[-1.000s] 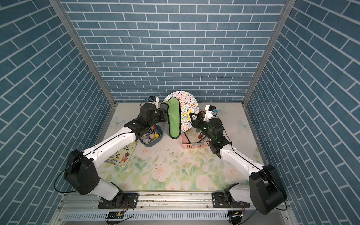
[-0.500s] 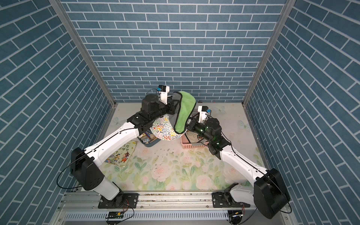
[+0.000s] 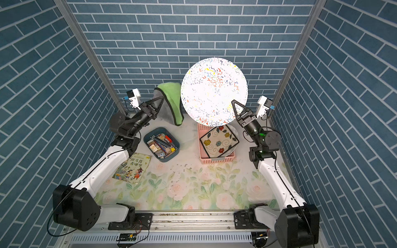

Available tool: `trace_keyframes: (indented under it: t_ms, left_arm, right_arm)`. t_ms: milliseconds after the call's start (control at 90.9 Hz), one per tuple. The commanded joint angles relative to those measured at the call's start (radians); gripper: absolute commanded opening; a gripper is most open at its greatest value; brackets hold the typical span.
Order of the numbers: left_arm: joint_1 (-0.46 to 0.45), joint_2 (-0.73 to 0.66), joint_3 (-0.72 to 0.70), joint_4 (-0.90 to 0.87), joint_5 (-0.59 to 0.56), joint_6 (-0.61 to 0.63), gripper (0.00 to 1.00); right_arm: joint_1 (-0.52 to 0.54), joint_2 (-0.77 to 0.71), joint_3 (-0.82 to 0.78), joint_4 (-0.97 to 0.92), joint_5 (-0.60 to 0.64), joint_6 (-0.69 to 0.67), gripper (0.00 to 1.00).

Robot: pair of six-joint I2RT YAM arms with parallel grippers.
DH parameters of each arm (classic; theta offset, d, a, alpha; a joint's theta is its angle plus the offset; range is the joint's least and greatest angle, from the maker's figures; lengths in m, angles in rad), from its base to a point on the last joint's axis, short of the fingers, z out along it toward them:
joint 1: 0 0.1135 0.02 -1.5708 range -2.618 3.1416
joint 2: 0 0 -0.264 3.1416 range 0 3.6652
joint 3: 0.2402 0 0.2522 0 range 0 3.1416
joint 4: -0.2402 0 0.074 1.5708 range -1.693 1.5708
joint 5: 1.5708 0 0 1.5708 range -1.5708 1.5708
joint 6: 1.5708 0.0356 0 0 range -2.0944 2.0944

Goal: Wipe the wet plate dry
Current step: Wipe the plate with towel.

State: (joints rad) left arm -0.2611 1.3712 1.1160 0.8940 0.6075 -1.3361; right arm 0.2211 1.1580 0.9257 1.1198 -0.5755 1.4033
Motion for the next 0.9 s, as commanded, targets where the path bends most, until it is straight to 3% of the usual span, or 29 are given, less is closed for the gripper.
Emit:
trace_keyframes:
  t_ms: [0, 110, 341, 451, 605, 737, 891]
  left_arm:
    - [-0.031, 0.078, 0.051, 0.484, 0.066, -0.408, 0.00]
    - [-0.081, 0.161, 0.136, 0.643, 0.023, -0.535, 0.00]
    - [-0.234, 0.282, 0.292, 0.771, -0.039, -0.645, 0.00]
    - [-0.317, 0.301, 0.311, 0.767, -0.042, -0.620, 0.00]
    - [-0.422, 0.262, 0.241, 0.614, 0.016, -0.430, 0.00]
    - [-0.413, 0.222, 0.189, 0.624, -0.005, -0.422, 0.00]
    - [-0.319, 0.219, 0.282, 0.673, -0.043, -0.496, 0.00]
  right_arm:
    - [0.025, 0.032, 0.022, 0.217, -0.053, 0.132, 0.00]
    - [0.066, 0.057, 0.011, 0.226, -0.060, 0.135, 0.00]
    - [0.213, 0.133, 0.008, 0.222, -0.056, 0.110, 0.00]
    - [0.275, 0.207, 0.066, 0.239, -0.047, 0.101, 0.00]
    - [0.236, 0.309, 0.283, 0.201, -0.031, 0.096, 0.00]
    - [0.119, 0.325, 0.368, 0.174, 0.003, 0.115, 0.00]
    - [0.089, 0.244, 0.208, 0.229, -0.023, 0.122, 0.00]
